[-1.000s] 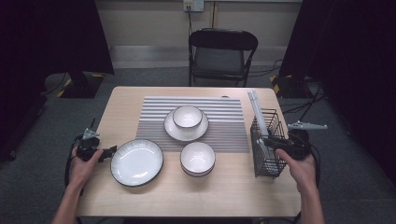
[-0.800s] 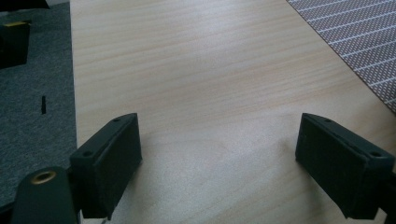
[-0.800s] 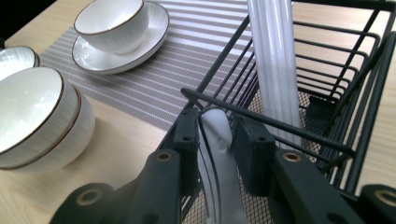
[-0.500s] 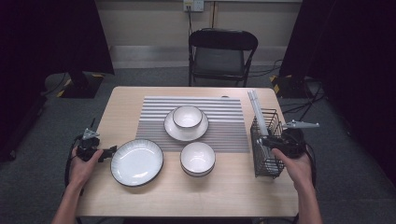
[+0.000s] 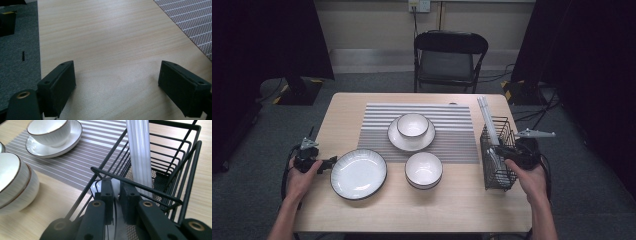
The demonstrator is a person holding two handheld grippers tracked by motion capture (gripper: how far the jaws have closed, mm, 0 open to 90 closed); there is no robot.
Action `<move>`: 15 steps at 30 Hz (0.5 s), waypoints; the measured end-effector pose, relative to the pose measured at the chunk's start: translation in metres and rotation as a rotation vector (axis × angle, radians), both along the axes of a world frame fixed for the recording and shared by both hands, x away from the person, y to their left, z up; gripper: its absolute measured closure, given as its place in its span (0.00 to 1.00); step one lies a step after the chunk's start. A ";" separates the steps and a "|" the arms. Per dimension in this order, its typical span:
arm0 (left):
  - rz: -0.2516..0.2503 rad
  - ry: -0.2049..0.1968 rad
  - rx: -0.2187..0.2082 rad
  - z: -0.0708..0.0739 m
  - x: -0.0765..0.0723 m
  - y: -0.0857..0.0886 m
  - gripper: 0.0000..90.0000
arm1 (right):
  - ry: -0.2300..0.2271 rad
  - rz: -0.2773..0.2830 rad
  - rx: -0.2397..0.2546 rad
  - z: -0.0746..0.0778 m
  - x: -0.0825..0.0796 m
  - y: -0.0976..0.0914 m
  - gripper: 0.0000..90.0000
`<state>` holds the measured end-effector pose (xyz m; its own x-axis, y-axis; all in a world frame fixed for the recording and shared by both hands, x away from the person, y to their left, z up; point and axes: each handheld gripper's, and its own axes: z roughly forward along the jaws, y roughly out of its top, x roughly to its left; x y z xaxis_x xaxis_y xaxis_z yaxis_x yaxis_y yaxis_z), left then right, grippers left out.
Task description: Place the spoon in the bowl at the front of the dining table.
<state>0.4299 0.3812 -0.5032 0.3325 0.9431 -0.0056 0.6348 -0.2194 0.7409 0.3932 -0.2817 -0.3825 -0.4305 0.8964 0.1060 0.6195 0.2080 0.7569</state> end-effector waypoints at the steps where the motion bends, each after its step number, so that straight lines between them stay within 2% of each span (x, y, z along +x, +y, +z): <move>1: 0.000 0.001 0.000 0.000 0.000 0.000 0.15 | -0.001 -0.005 -0.006 0.000 0.000 0.001 0.87; 7: 0.000 0.001 0.001 0.000 0.000 0.000 0.15 | 0.018 -0.007 -0.004 0.001 0.001 0.002 0.85; 9: 0.000 0.001 0.001 0.000 0.000 0.000 0.15 | 0.022 -0.011 -0.040 0.003 0.000 0.007 0.83; 15: 0.000 0.000 0.000 0.000 0.000 0.000 0.15 | 0.019 -0.013 -0.071 0.004 -0.001 0.011 0.83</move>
<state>0.4299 0.3813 -0.5032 0.3327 0.9430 -0.0056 0.6347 -0.2195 0.7410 0.3923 -0.2709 -0.3782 -0.4173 0.9074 0.0502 0.6368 0.2525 0.7286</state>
